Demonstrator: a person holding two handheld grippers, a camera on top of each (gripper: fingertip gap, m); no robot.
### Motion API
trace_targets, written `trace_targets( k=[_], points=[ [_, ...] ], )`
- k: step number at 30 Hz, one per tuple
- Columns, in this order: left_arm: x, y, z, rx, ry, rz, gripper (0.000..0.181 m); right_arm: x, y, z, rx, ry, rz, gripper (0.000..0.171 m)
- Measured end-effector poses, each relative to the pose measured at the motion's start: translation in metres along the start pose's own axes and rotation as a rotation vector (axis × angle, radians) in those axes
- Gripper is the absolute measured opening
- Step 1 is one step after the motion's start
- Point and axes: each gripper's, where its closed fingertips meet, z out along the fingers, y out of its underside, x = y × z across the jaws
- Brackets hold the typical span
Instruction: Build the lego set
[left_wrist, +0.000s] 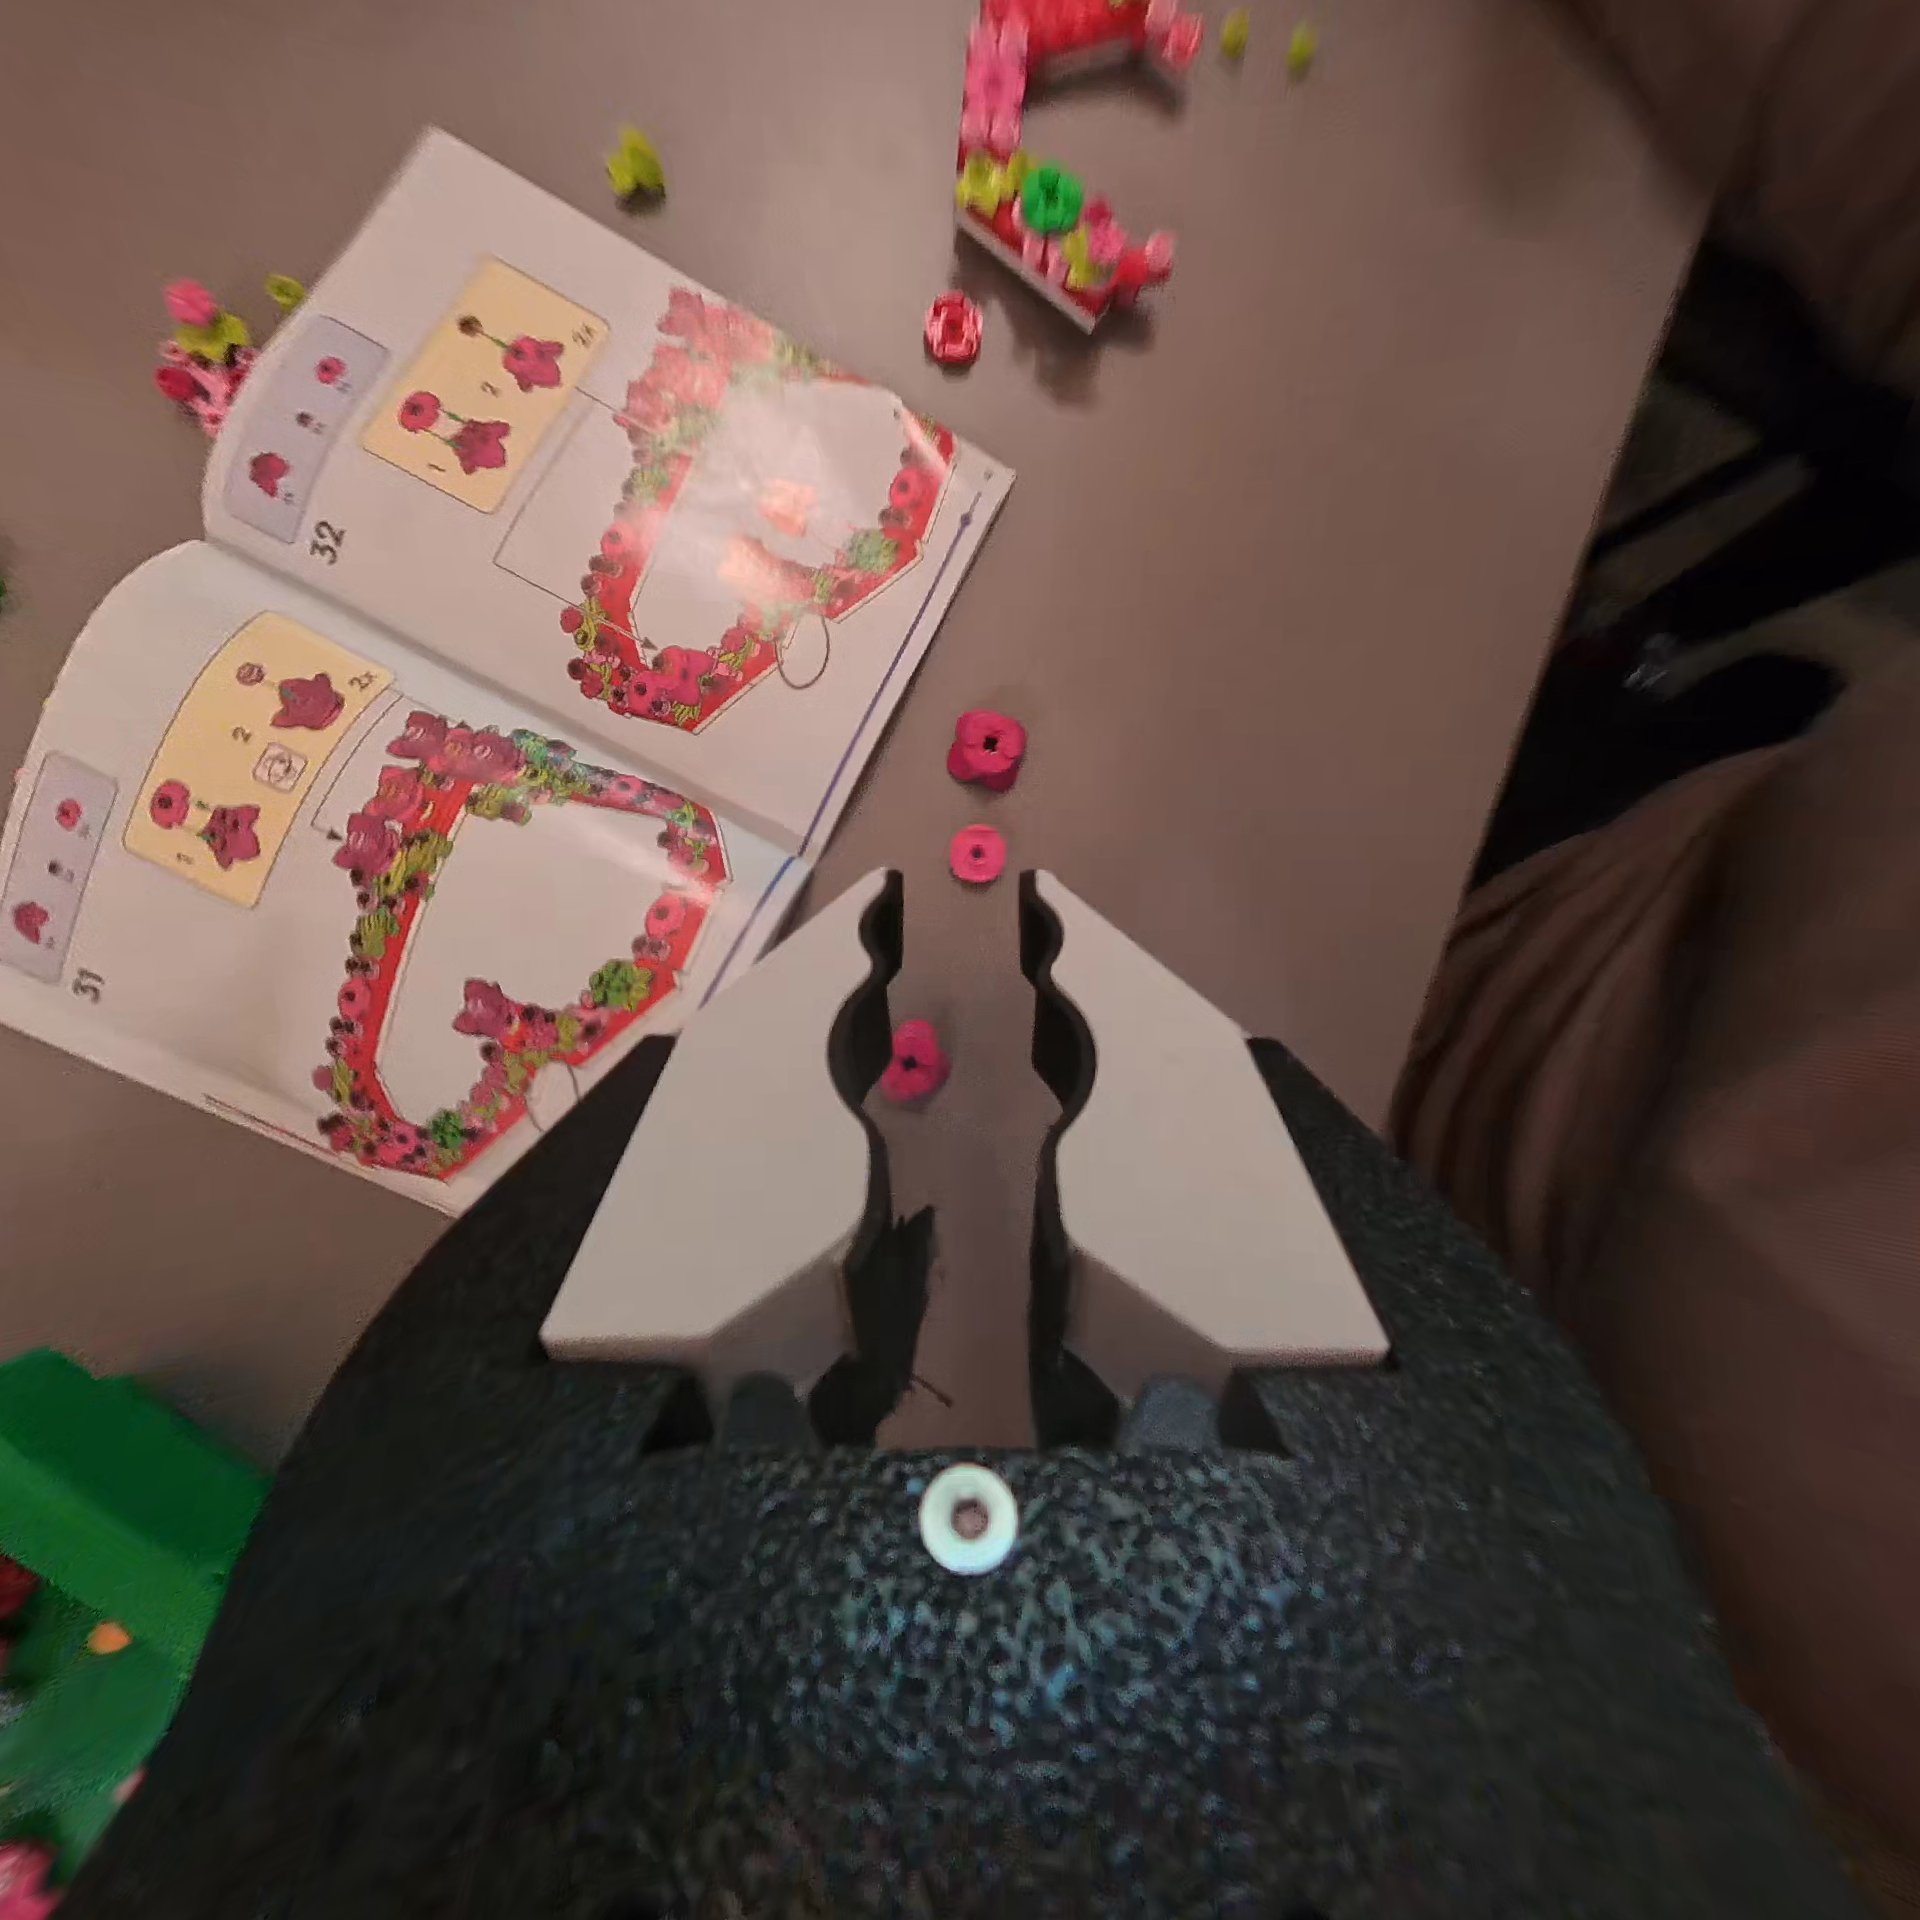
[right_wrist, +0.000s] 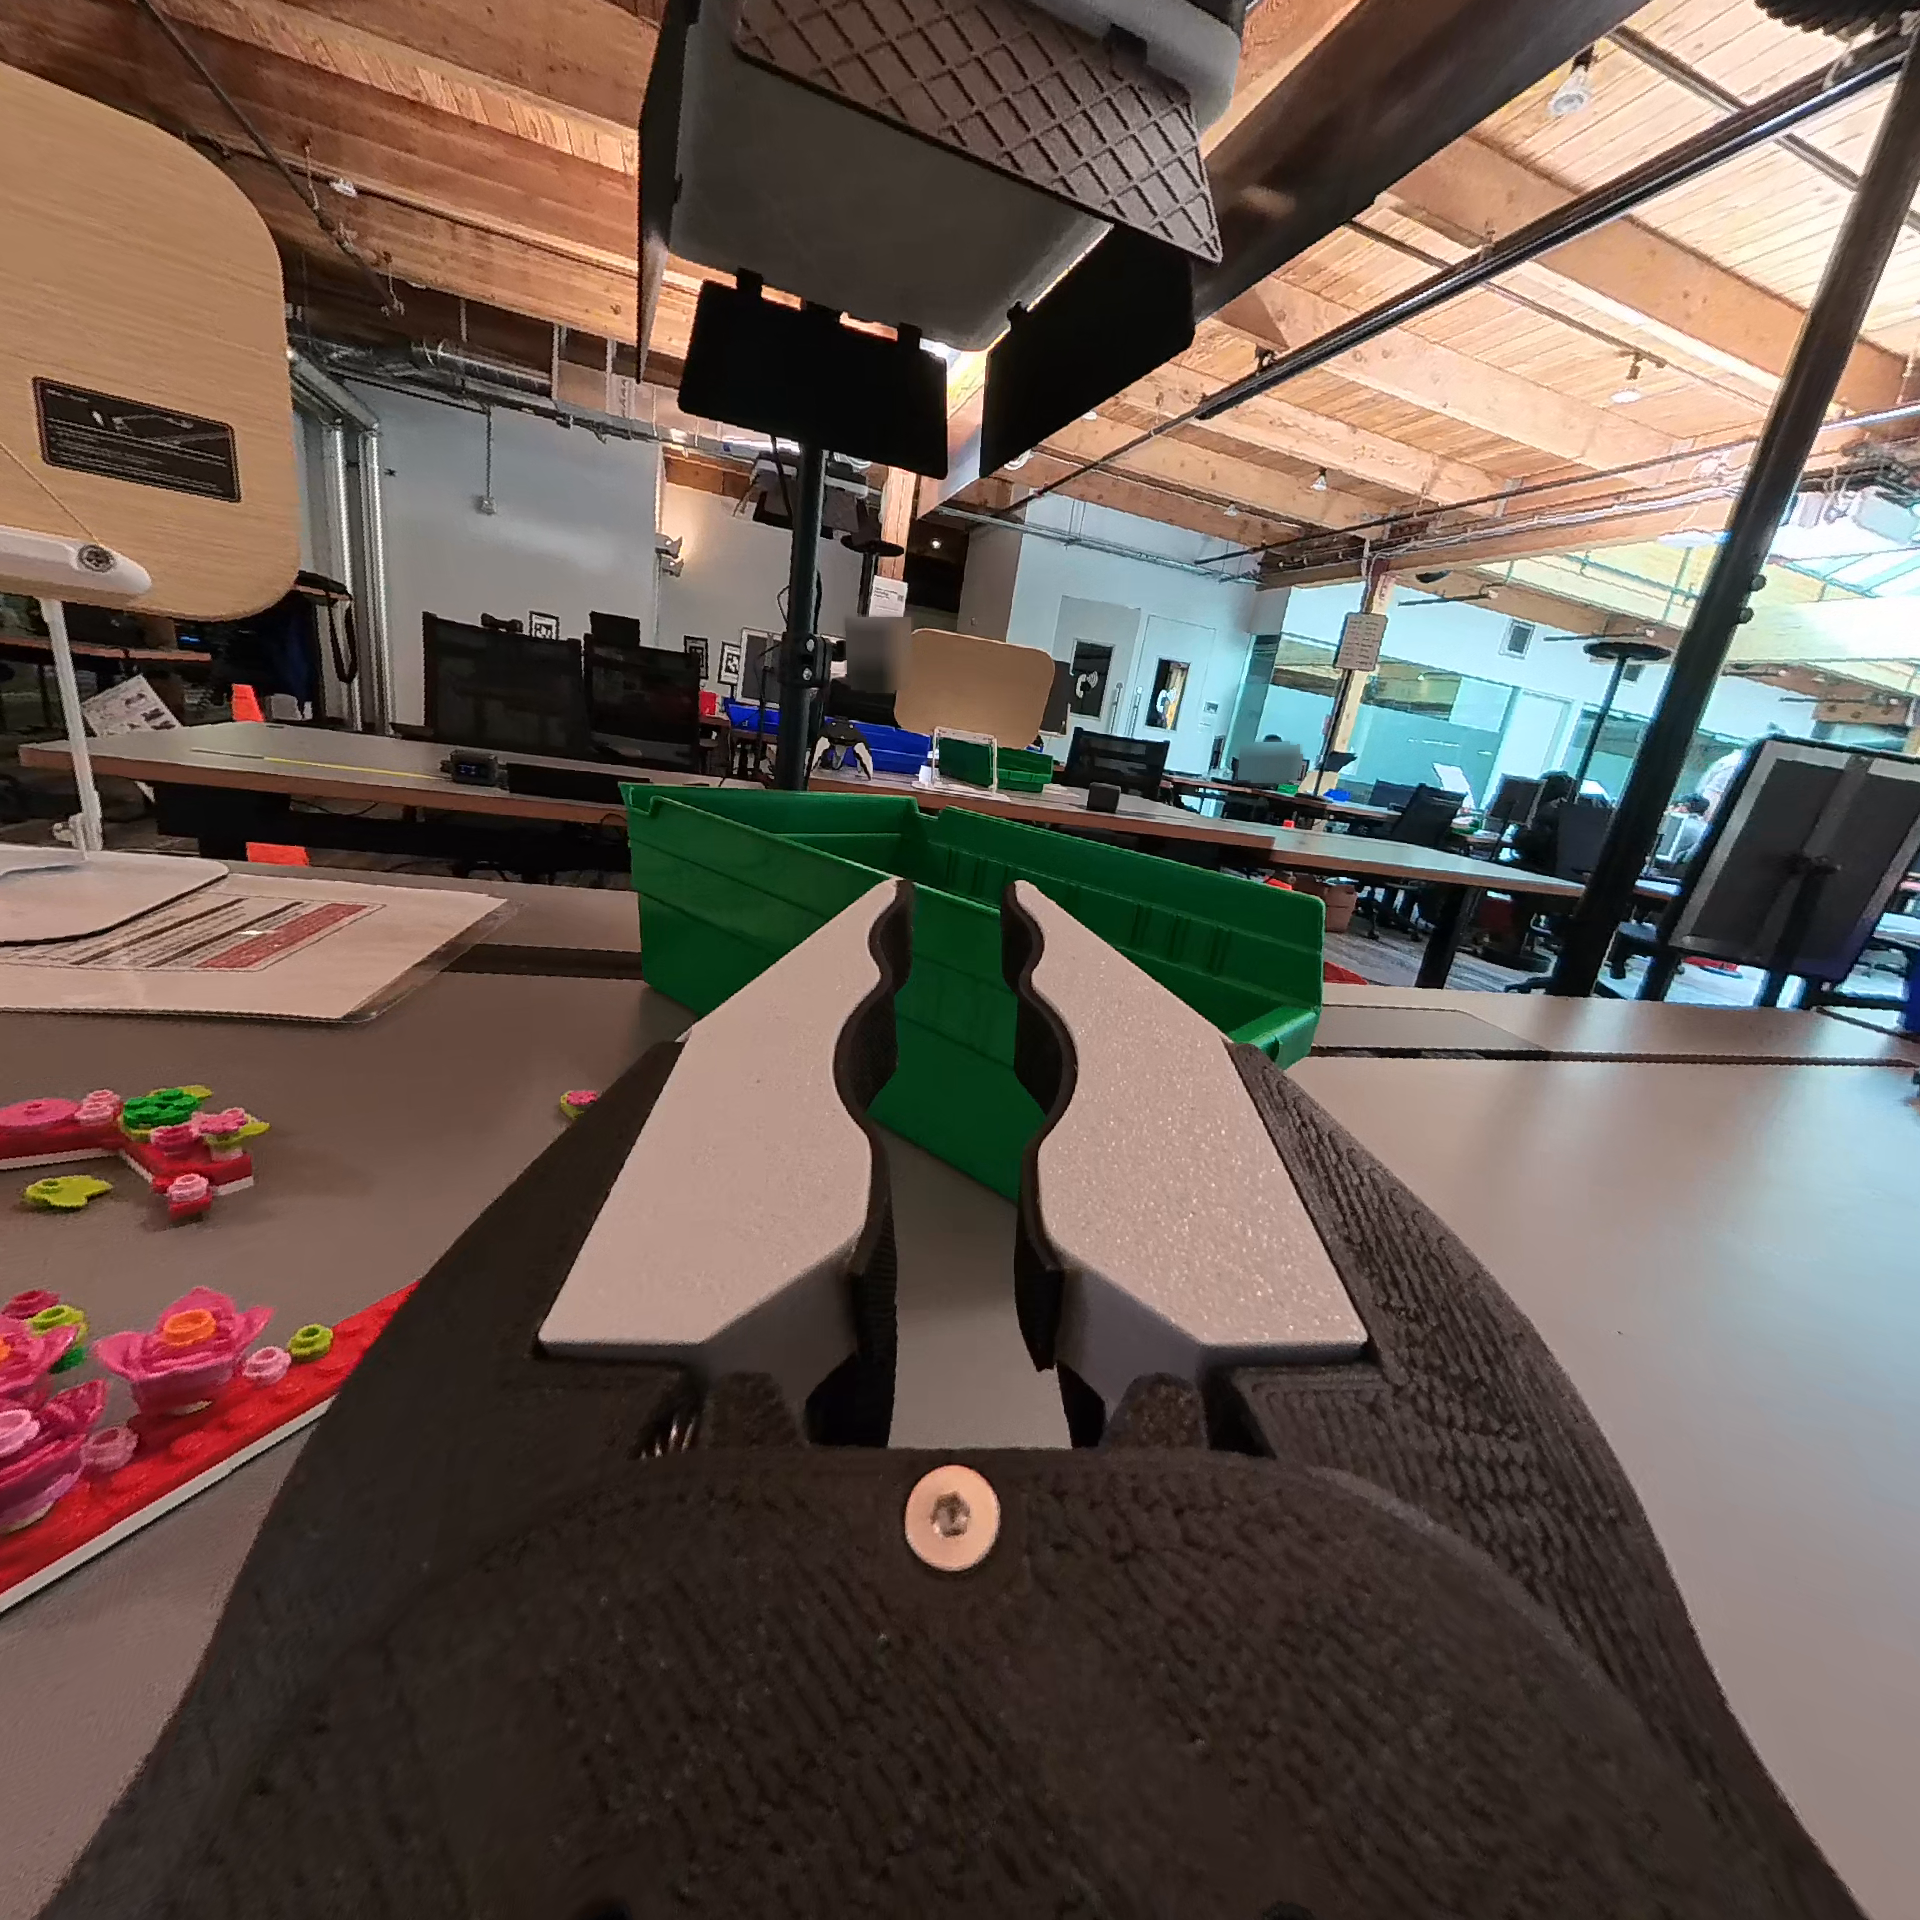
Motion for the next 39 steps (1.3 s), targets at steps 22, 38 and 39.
trace_targets(
  k=[22, 38, 39],
  points=[
    [-0.044, 0.016, -0.089, 1.148, -0.682, -0.034, 0.0, 0.009, 0.003, -0.008, -0.058, 0.127, -0.174, 0.016],
    [-0.045, 0.03, -0.124, 1.327, -0.804, -0.013, 0.0, -0.009, -0.032, -0.05, 0.017, 0.243, -0.151, 0.014],
    [-0.044, 0.03, -0.124, 1.327, -0.8, -0.011, 0.0, -0.014, -0.037, -0.049, 0.033, 0.226, -0.171, 0.014]
  ],
)
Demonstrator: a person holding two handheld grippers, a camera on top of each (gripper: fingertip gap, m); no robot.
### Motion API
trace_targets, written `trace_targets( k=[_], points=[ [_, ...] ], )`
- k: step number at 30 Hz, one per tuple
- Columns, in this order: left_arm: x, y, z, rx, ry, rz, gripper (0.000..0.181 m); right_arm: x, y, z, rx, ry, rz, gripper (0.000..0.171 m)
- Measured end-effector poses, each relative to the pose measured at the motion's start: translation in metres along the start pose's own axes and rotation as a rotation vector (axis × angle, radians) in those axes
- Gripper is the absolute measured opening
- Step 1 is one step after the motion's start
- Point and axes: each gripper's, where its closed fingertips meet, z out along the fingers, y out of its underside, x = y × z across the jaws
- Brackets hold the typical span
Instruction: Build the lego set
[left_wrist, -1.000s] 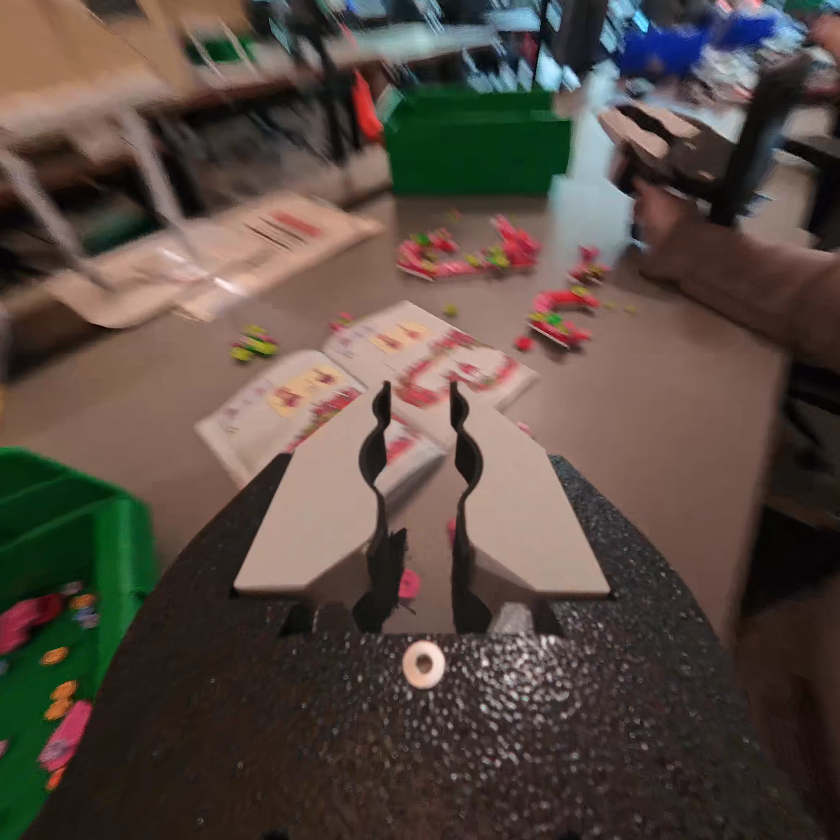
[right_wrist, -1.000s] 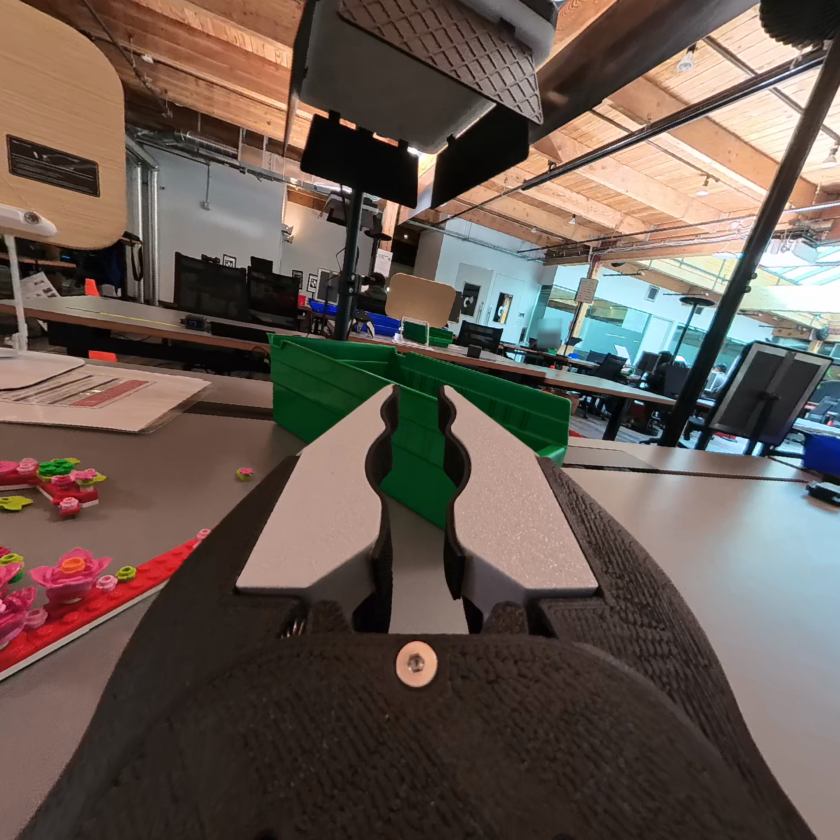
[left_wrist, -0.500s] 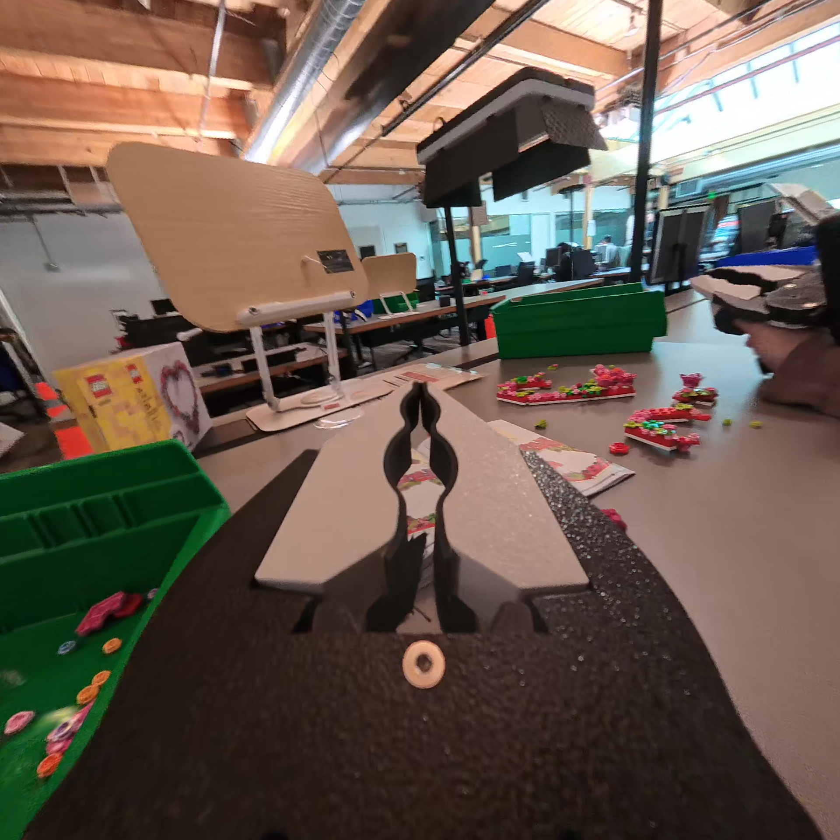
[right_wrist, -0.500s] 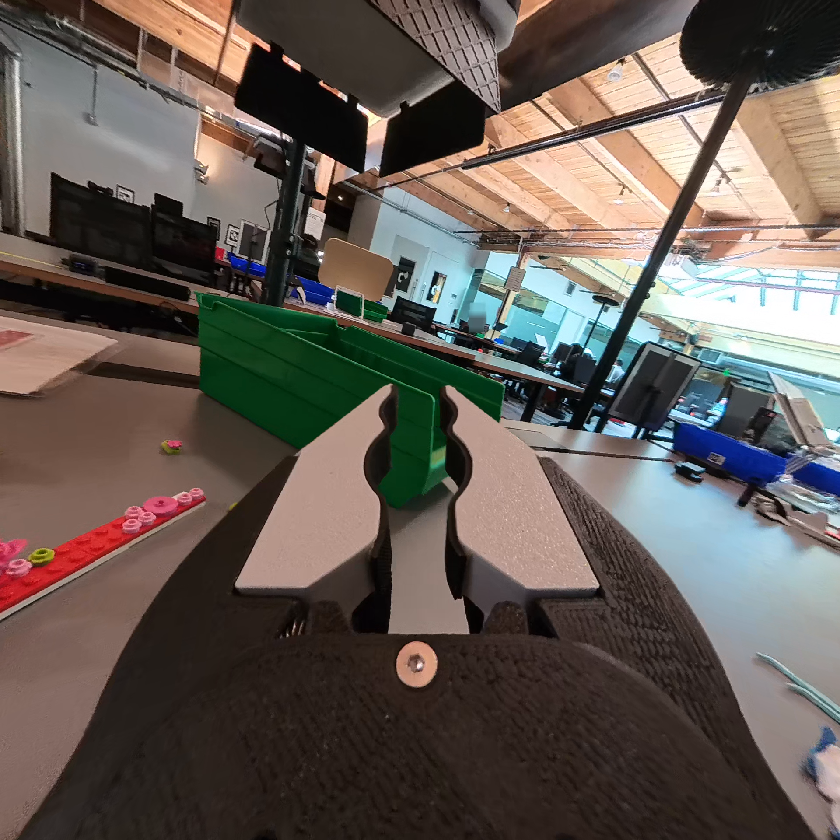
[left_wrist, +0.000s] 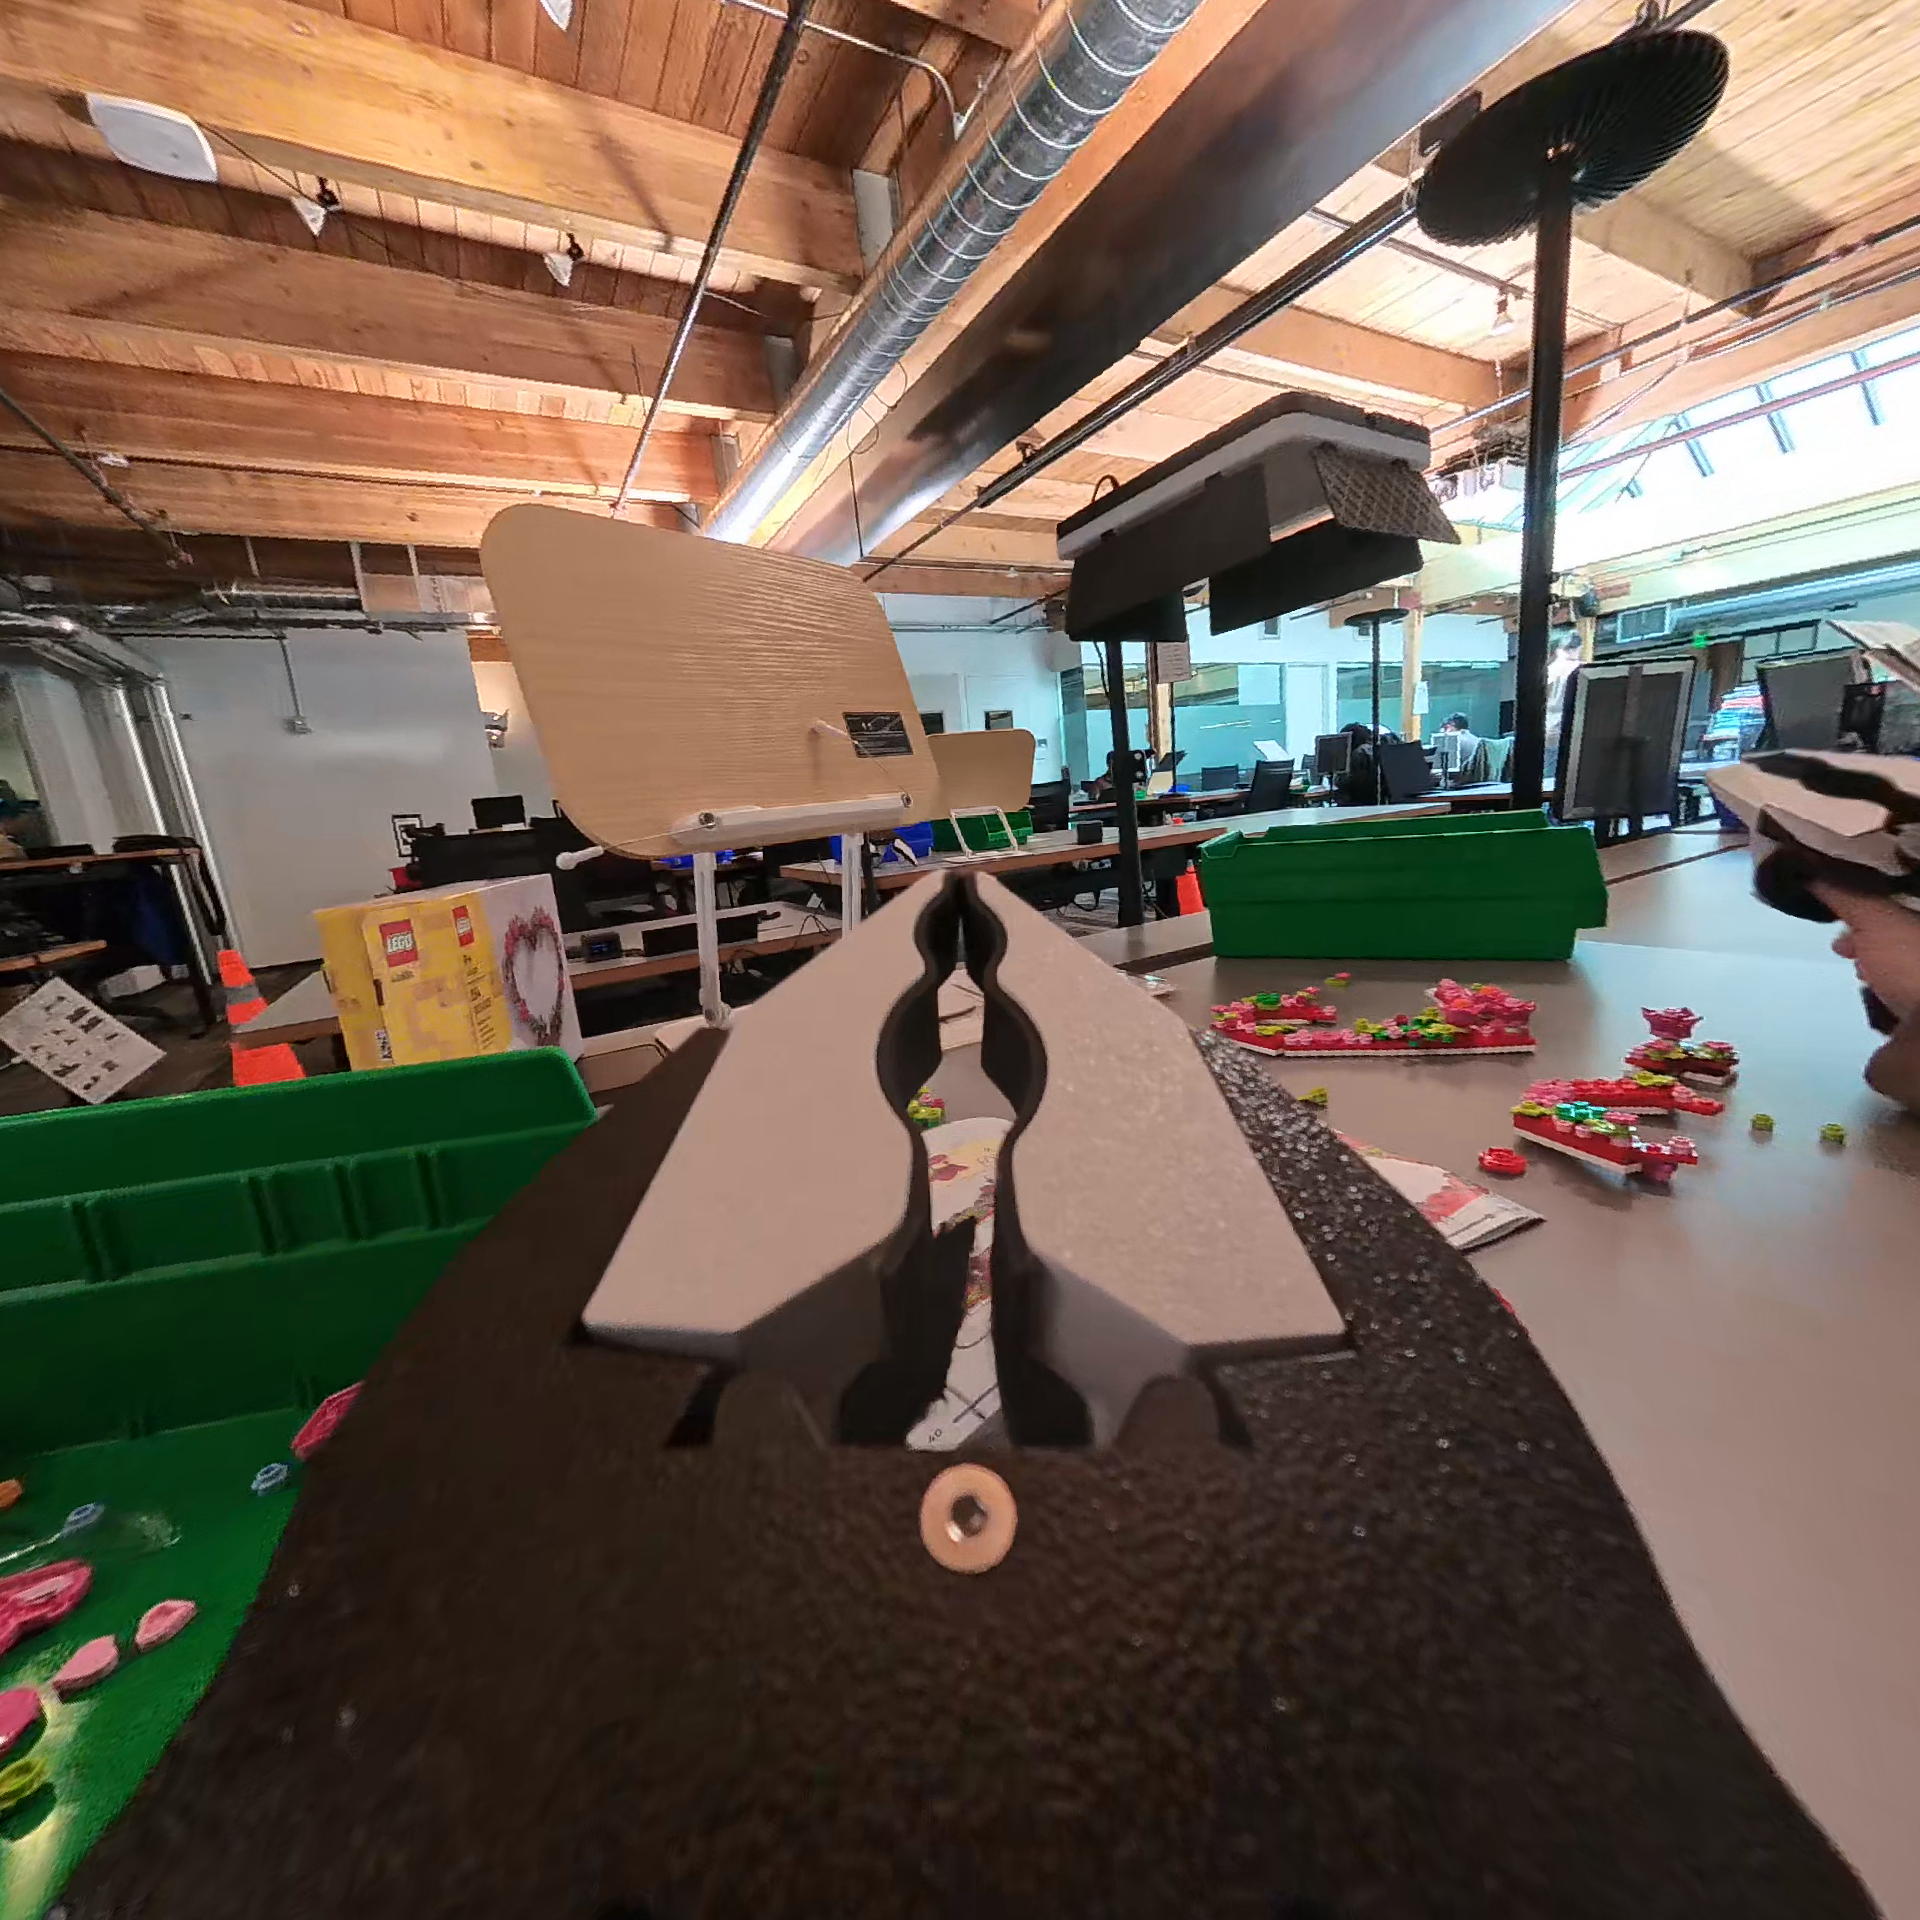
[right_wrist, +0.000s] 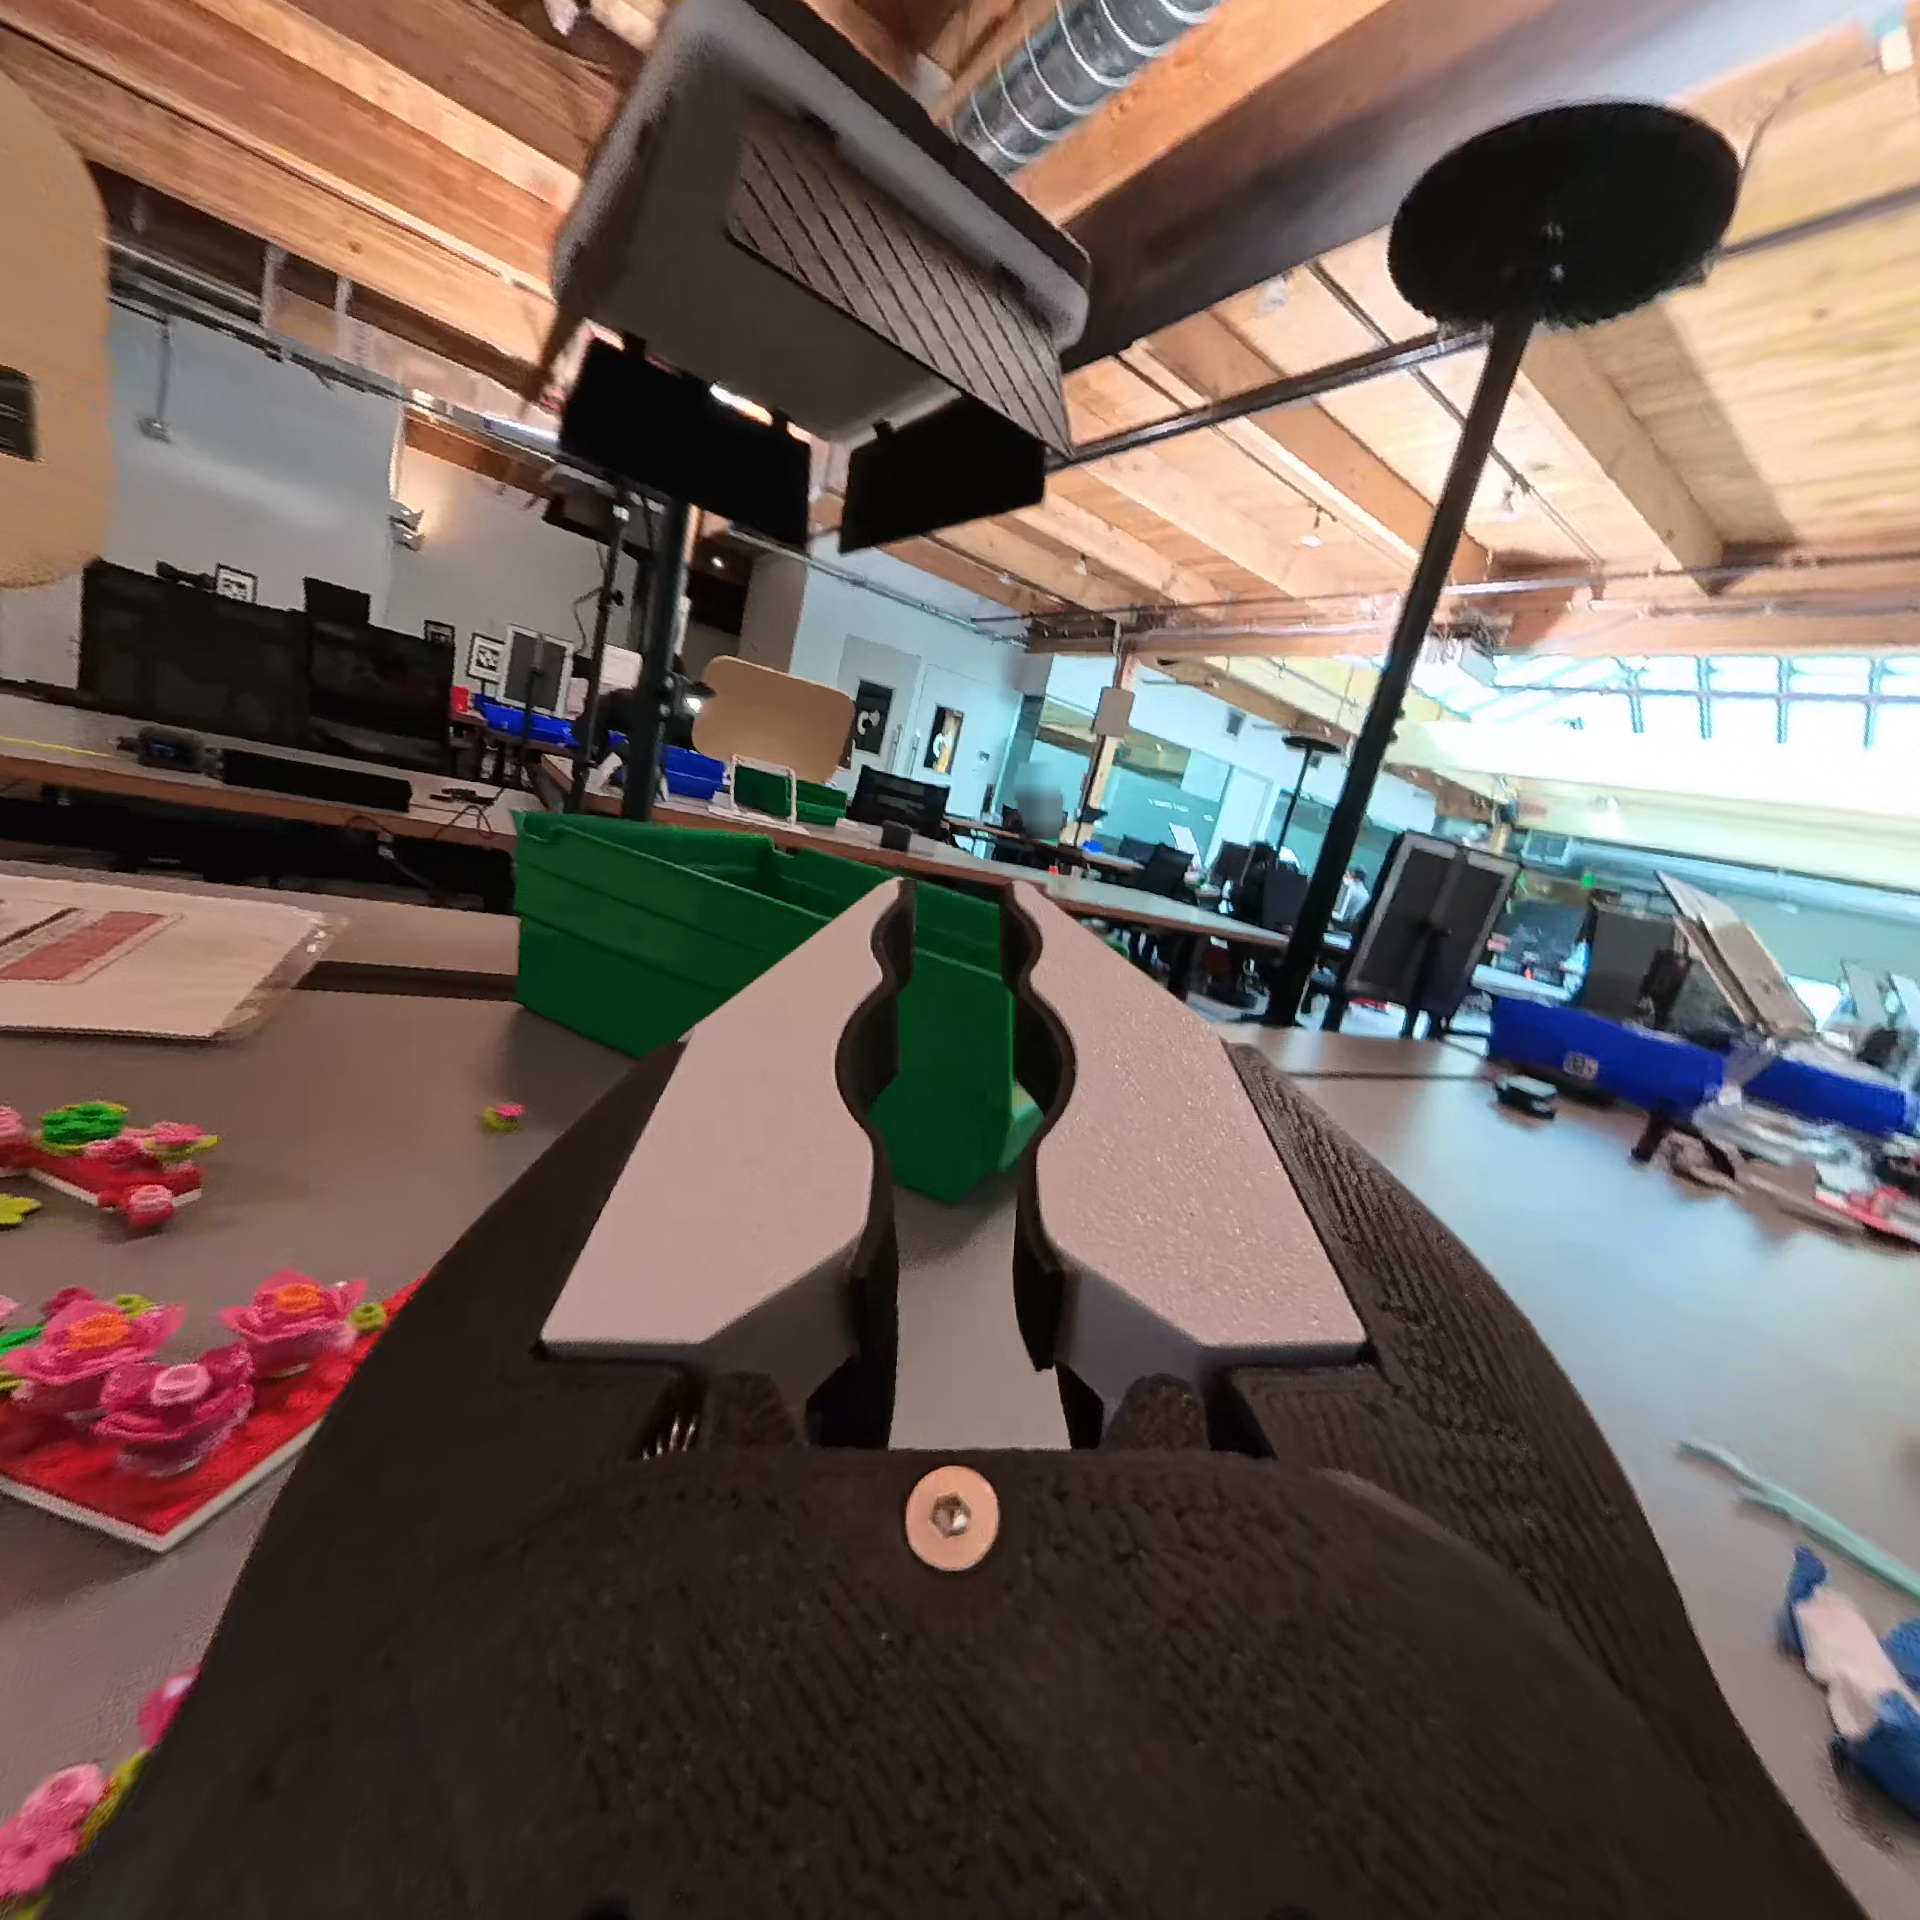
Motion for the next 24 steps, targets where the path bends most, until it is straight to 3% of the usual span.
trace_targets(
  k=[4, 6, 9, 12, 16, 18, 20, 24],
  points=[
    [-0.003, 0.0, -0.001, 0.006, -0.016, 0.027, 0.0, -0.016, -0.033, -0.006, 0.107, -0.038, 0.01, 0.015],
    [-0.003, -0.001, -0.001, 0.014, -0.018, 0.025, 0.0, -0.046, -0.061, -0.02, 0.213, -0.153, 0.052, 0.019],
    [-0.003, 0.002, 0.001, 0.0, -0.014, 0.03, 0.0, -0.147, -0.124, -0.082, 0.474, -0.724, 0.194, 0.031],
    [-0.002, 0.001, 0.001, -0.001, -0.006, 0.027, 0.0, -0.247, -0.137, -0.157, 0.306, -1.425, 0.295, 0.034],
    [-0.004, 0.002, 0.001, -0.008, -0.011, 0.042, 0.0, -0.318, -0.118, -0.252, 0.035, -1.996, 0.1, 0.027],
    [-0.003, 0.002, 0.0, -0.006, -0.01, 0.05, 0.0, -0.336, -0.101, -0.286, -0.06, -2.132, -0.05, 0.027],
    [-0.002, 0.003, 0.001, -0.012, -0.004, 0.049, 0.0, -0.35, -0.082, -0.302, -0.104, -2.153, -0.178, 0.027],
    [0.004, 0.005, 0.003, -0.024, 0.019, 0.046, 0.0, -0.354, -0.072, -0.318, -0.195, -2.206, -0.228, 0.024]
  ],
)
